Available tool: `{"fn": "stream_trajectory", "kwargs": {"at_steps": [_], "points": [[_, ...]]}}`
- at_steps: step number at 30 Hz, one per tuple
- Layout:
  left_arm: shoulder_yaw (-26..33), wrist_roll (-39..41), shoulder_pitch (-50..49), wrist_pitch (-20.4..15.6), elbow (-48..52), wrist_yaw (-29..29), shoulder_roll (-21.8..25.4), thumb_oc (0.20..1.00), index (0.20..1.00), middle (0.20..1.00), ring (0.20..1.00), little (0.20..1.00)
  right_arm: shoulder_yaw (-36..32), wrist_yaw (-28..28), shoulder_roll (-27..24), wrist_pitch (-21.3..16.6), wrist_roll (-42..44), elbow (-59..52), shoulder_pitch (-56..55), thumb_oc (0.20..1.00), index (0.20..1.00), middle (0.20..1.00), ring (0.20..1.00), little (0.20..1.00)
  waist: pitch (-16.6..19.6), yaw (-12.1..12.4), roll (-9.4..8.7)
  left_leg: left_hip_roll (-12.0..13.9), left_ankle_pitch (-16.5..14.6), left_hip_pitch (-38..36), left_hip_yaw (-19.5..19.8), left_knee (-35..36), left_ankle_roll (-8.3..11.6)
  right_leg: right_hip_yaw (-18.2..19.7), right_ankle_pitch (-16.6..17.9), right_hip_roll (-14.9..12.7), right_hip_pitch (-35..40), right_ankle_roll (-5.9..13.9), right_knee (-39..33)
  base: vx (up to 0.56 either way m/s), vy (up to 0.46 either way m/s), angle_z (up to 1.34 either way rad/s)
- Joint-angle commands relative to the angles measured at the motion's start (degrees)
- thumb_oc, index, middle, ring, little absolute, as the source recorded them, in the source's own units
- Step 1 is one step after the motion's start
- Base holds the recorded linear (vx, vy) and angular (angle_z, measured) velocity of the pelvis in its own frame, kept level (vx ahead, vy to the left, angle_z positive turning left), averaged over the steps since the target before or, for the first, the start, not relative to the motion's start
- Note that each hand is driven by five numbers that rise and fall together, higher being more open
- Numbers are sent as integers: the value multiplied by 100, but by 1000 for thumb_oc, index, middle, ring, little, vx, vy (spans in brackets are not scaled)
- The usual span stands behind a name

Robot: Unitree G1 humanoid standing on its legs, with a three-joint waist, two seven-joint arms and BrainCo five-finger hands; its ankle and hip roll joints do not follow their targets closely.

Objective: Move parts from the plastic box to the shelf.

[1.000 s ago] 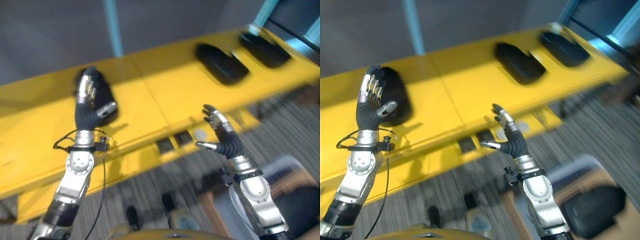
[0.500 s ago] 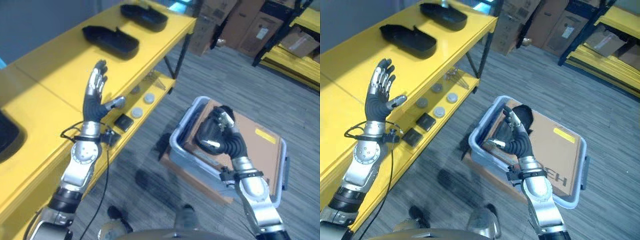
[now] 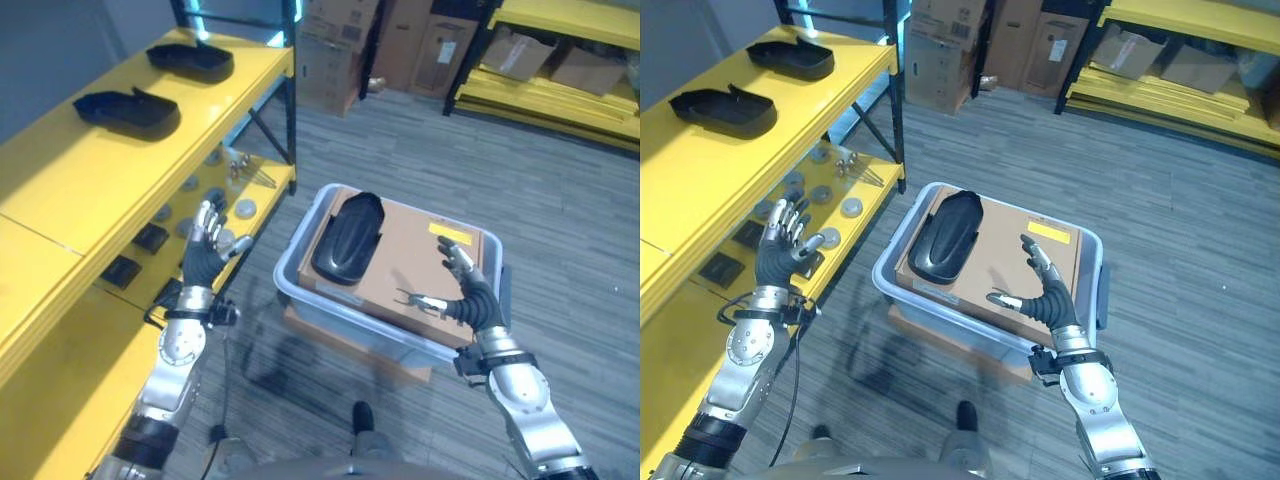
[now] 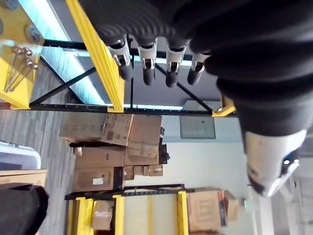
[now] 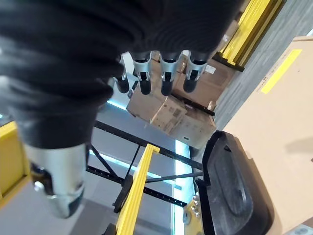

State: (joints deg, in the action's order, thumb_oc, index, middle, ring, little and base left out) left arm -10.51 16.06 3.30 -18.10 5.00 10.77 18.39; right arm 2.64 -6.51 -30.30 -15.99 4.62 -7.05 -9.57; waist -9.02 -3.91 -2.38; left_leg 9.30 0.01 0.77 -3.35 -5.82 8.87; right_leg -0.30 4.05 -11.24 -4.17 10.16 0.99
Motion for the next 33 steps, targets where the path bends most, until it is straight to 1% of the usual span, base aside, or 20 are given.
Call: {"fn": "stream_trajectory", "kwargs": {"at_steps": [1,3,4,5,7,8,9,10,11,12,14,15,19,20,23,25,27,28,30,33], "points": [[268,-10,107,-280,230,-179,386,1000,1000,1000,1000,1000,121,-29,96,-122,-114,149,436,1000,1000,1000,1000,1000,-92,339,-77,-430,-753,211,526,-638,-403,372,-734,567,444,-343,77,23,116,-163],[223,-18,127,-269,188,-179,381,1000,1000,1000,1000,1000,161,-29,79,-79,-83,244,500,1000,1000,1000,1000,1000,-60,343,-52,-387,-715,269,474,-616,-406,401,-716,577,452,-343,34,22,91,-112],[184,-79,128,-218,188,-202,437,1000,1000,1000,1000,1000,213,-57,45,-27,-141,416,661,1000,1000,1000,1000,1000,30,360,-7,-431,-744,200,521,-439,-446,439,-685,602,457,-328,4,87,146,15],[116,-159,152,-187,178,-246,548,1000,1000,1000,1000,1000,266,-207,-20,87,-261,803,1012,1000,1000,1000,1000,1000,111,385,50,-464,-692,72,469,-144,-503,422,-653,564,483,-293,-55,95,202,1],[-15,-186,326,-146,161,-231,707,1000,1000,1000,1000,1000,424,-450,-23,170,-282,1221,1497,1000,1000,1000,1000,1000,72,396,81,-494,-573,46,366,115,-520,384,-622,499,428,-254,-77,10,148,-18],[-9,-186,340,-147,154,-229,711,1000,1000,1000,1000,1000,436,-460,-19,160,-283,1248,1530,1000,1000,1000,1000,1000,66,392,75,-497,-558,42,363,137,-521,386,-621,496,419,-253,-75,-133,103,12],[-163,-152,561,-144,149,-206,819,1000,1000,1000,1000,1000,561,-719,22,248,-267,1652,2081,1000,1000,1000,1000,1000,-32,427,80,-541,-478,133,335,334,-532,399,-545,427,201,-198,-111,-106,56,20],[-163,-152,561,-144,149,-206,819,1000,1000,1000,1000,1000,561,-719,22,248,-267,1652,2081,1000,1000,1000,1000,1000,-32,427,80,-541,-478,133,335,334,-532,399,-545,427,201,-198,-111,-196,110,28],[-227,-94,682,-159,155,-174,876,1000,1000,1000,1000,1000,661,-934,85,271,-167,2080,2597,1000,1000,1000,1000,1000,-148,487,91,-588,-425,329,299,345,-547,398,-452,386,-25,-161,-124,-92,55,15],[-215,-92,698,-162,148,-174,879,1000,1000,1000,1000,1000,677,-943,88,255,-164,2118,2641,1000,1000,1000,1000,1000,-143,481,87,-590,-426,363,295,331,-548,403,-447,384,-57,-159,-118,-230,80,16],[-352,122,809,-231,147,-170,926,1000,1000,1000,1000,1000,866,-1328,80,330,-247,2838,3582,1000,1000,1000,1000,1000,-390,680,90,-684,-366,835,293,288,-562,404,-230,363,-459,-123,-186,-214,45,16],[-347,123,820,-232,143,-170,927,1000,1000,1000,1000,1000,875,-1334,82,321,-246,2863,3610,1000,1000,1000,1000,1000,-387,677,88,-684,-365,855,292,281,-563,406,-225,363,-477,-122,-187,-117,26,17],[-522,268,955,-271,47,-163,947,1000,1000,1000,1000,1000,1064,-1674,-82,438,-415,3580,4521,1000,1000,1000,1000,1000,-556,823,109,-753,-251,1232,357,293,-541,386,-82,359,-801,-105,-247,-55,3,3],[-522,268,955,-271,47,-163,947,1000,1000,1000,1000,1000,1064,-1674,-82,438,-415,3580,4521,1000,1000,1000,1000,1000,-556,823,109,-753,-251,1232,357,293,-541,386,-82,359,-801,-105,-247,-14,23,8],[-743,292,1192,-331,-99,-31,897,1000,1000,1000,1000,1000,1236,-2235,-340,576,-800,4477,5413,1000,1000,1000,1000,1000,-707,973,218,-811,-104,1482,450,385,-501,341,-19,383,-1006,-87,-292,-5,9,26],[-744,290,1203,-334,-106,-28,891,1000,1000,1000,1000,1000,1244,-2241,-342,570,-801,4493,5430,1000,1000,1000,1000,1000,-709,971,223,-811,-101,1486,452,389,-501,339,-19,384,-1012,-88,-289,4,-1,19],[-895,257,1348,-361,-174,51,911,1000,1000,1000,1000,1000,1360,-2625,-512,715,-1188,4914,5822,1000,1000,1000,1000,1000,-791,1070,319,-829,-41,1586,529,431,-481,297,-21,392,-1070,-76,-306,4,2,5],[-895,257,1348,-361,-174,51,911,1000,1000,1000,1000,1000,1360,-2625,-512,715,-1188,4914,5822,1000,1000,1000,1000,1000,-791,1070,319,-829,-41,1586,529,431,-481,297,-21,392,-1070,-76,-306,0,0,0],[-992,212,1407,-376,-218,147,906,1000,1000,1000,1000,1000,1429,-2931,-577,832,-1389,5302,6114,1000,1000,1000,1000,1000,-809,1121,386,-844,-4,1632,576,483,-476,257,-23,399,-1119,-65,-324,16,3,5],[-1061,323,1436,-383,-274,216,888,1000,1000,1000,1000,1000,1548,-2871,-560,814,-1049,5858,6435,1000,1000,1000,1000,1000,-854,1175,439,-858,23,1640,600,528,-469,222,-9,396,-1151,-43,-331,10,4,6]]}}
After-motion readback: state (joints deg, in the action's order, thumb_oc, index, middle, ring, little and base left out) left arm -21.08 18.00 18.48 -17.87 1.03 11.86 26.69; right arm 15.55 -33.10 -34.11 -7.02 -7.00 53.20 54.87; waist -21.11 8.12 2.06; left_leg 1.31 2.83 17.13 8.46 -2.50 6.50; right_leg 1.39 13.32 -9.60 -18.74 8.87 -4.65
